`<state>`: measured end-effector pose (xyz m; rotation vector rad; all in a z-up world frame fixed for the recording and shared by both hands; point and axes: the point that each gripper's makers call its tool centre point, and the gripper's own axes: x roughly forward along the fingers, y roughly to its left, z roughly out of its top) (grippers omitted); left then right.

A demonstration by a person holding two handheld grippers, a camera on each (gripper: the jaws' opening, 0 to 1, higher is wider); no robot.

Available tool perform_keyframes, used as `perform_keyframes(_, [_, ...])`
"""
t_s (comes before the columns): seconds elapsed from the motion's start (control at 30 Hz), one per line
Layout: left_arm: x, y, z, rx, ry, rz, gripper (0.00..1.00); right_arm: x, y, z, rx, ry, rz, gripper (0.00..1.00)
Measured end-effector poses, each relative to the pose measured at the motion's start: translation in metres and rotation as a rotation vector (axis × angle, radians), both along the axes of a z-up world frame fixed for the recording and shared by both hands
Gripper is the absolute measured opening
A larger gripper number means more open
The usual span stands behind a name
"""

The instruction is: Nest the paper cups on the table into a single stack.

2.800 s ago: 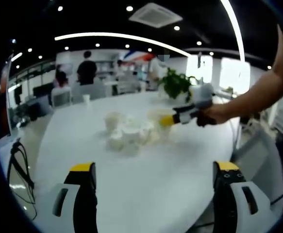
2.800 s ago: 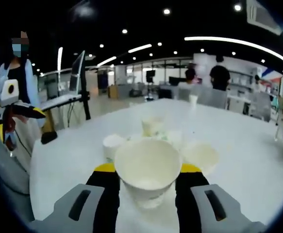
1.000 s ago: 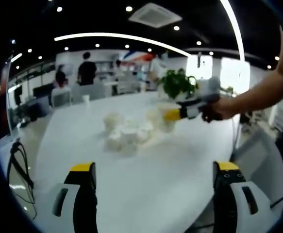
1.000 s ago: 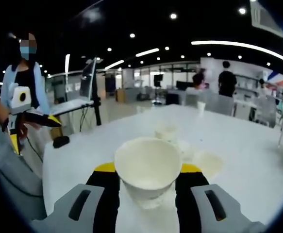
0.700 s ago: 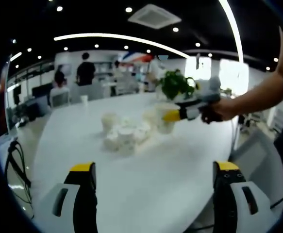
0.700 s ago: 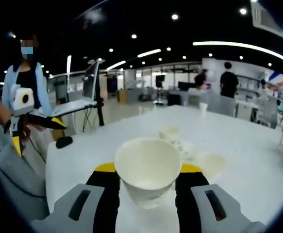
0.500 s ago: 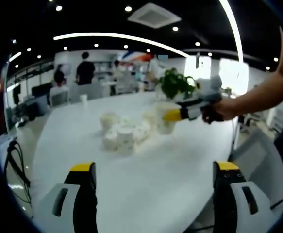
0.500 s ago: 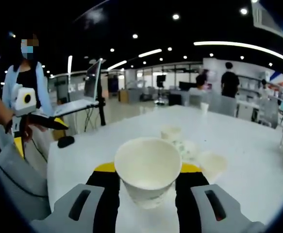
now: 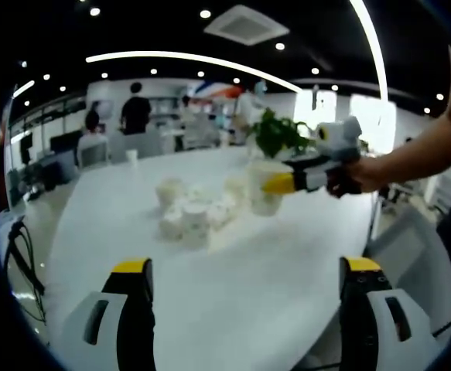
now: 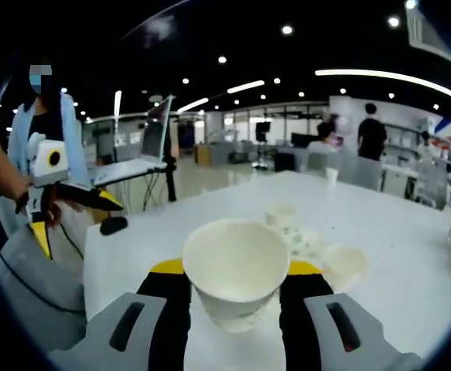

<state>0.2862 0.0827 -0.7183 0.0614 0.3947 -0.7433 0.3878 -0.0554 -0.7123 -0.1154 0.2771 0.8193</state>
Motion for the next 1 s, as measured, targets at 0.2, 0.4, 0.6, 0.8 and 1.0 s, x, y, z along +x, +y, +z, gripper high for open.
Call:
perform_keyframes(0.2, [-0.002, 0.0, -0.001, -0.004, 0.002, -0.002, 0.98, -0.008, 0.001, 0.002, -0.002, -0.005, 0.009, 0.42])
perform_keyframes(0.4, [-0.003, 0.0, -0.001, -0.005, 0.003, 0.001, 0.98, -0.016, 0.004, 0.006, 0.003, -0.01, 0.021, 0.42])
perform_keyframes(0.6, [-0.006, 0.0, -0.004, 0.002, 0.012, 0.009, 0.98, -0.024, 0.004, 0.007, 0.002, -0.013, 0.028, 0.42])
perform_keyframes(0.8, [-0.008, -0.005, -0.004, -0.008, 0.011, 0.003, 0.98, -0.034, 0.004, 0.014, 0.014, -0.015, 0.033, 0.42])
perform_keyframes(1.0, [-0.011, -0.009, -0.007, -0.004, 0.013, -0.002, 0.98, -0.047, 0.006, 0.014, 0.013, -0.013, 0.05, 0.42])
